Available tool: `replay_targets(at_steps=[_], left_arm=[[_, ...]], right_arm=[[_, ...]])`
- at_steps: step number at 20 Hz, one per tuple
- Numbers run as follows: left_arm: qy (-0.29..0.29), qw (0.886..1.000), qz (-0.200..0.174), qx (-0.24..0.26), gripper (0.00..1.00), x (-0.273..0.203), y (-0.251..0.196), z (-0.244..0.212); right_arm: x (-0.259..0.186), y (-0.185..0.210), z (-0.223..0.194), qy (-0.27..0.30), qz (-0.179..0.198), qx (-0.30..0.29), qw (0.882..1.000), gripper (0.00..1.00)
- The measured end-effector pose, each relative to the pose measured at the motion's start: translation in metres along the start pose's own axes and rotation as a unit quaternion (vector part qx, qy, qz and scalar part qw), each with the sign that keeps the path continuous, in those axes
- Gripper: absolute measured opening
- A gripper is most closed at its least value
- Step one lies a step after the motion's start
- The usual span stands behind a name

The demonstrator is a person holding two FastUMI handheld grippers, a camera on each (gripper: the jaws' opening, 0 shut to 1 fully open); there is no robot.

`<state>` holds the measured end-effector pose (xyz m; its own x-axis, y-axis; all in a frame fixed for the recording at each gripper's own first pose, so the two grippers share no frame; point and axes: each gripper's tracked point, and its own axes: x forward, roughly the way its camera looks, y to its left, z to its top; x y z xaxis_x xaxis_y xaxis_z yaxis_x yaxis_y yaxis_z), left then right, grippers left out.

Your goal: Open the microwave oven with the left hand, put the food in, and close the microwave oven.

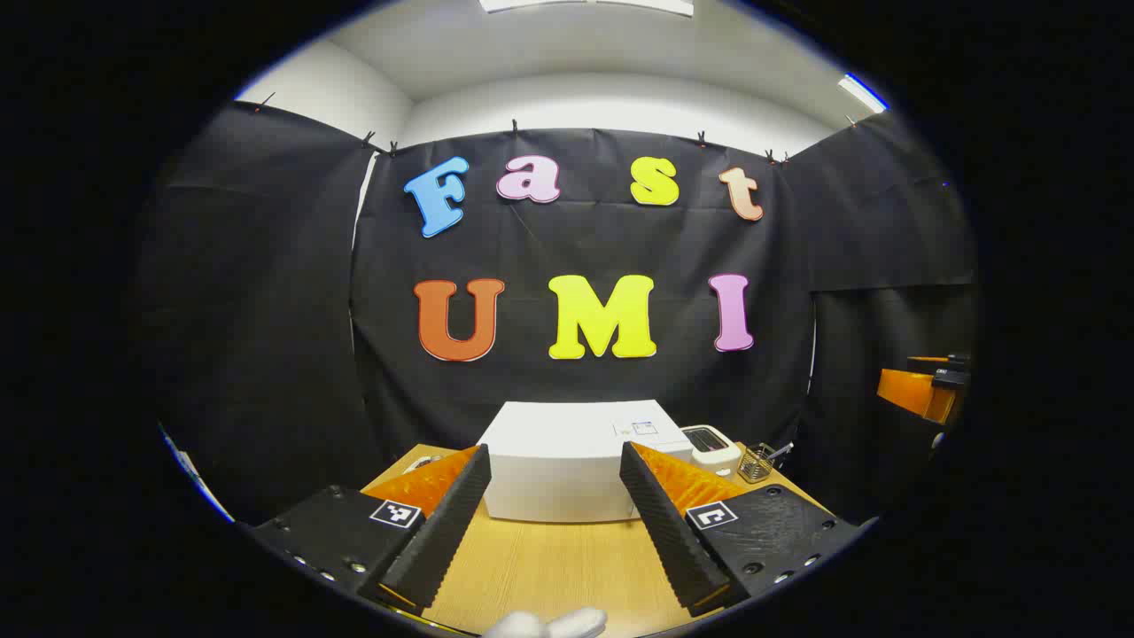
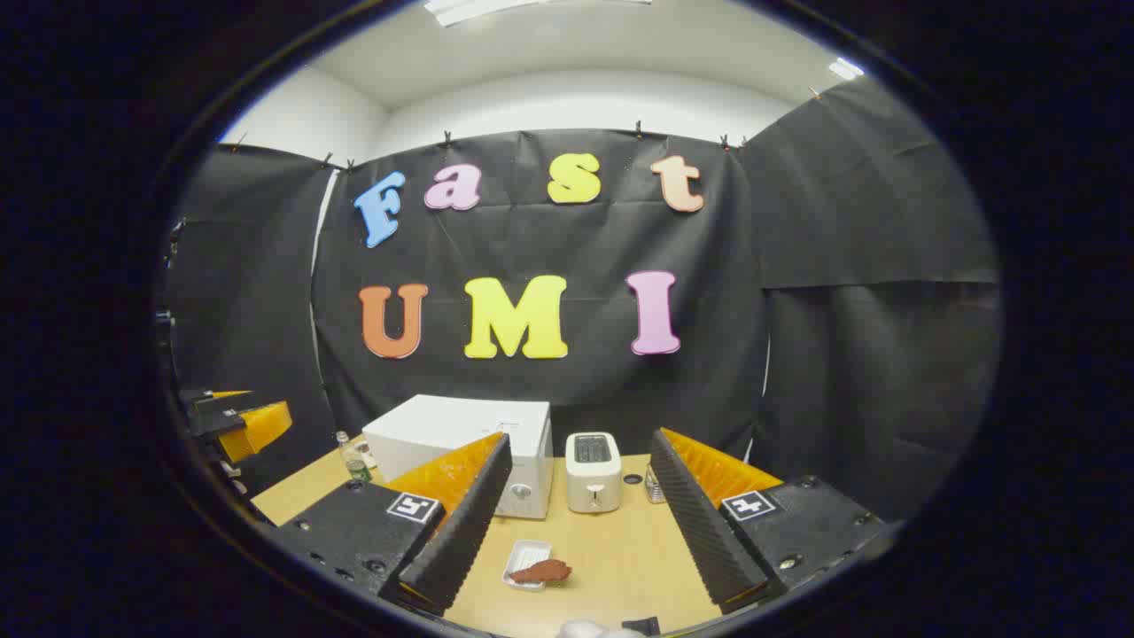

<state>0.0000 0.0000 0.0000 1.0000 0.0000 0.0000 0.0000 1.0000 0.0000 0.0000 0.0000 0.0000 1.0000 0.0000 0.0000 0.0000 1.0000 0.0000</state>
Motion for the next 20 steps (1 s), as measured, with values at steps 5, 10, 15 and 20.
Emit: replay_targets(at_steps=[5, 10, 15, 20], left_arm=[[-0.010, 1.000, 0.006, 0.011, 0.93, 0.000, 0.002, 0.002], [-0.010, 1.000, 0.006, 0.011, 0.93, 0.001, 0.003, -0.001], [0.000, 1.000, 0.008, 0.000, 0.93, 0.027, -0.007, -0.022], [0.021, 0.999, -0.026, -0.005, 0.93, 0.072, -0.057, -0.070]], right_arm=[[-0.002, -0.003, 0.001, -0.001, -0.004, -0.001, 1.000, 1.00], [0.000, -0.002, 0.008, -0.006, -0.003, -0.009, 1.000, 0.91], [0.003, -0.009, 0.009, -0.001, -0.005, -0.004, 1.000, 1.00], [0.012, -0.042, 0.021, 0.003, -0.024, 0.006, 1.000, 1.00]])
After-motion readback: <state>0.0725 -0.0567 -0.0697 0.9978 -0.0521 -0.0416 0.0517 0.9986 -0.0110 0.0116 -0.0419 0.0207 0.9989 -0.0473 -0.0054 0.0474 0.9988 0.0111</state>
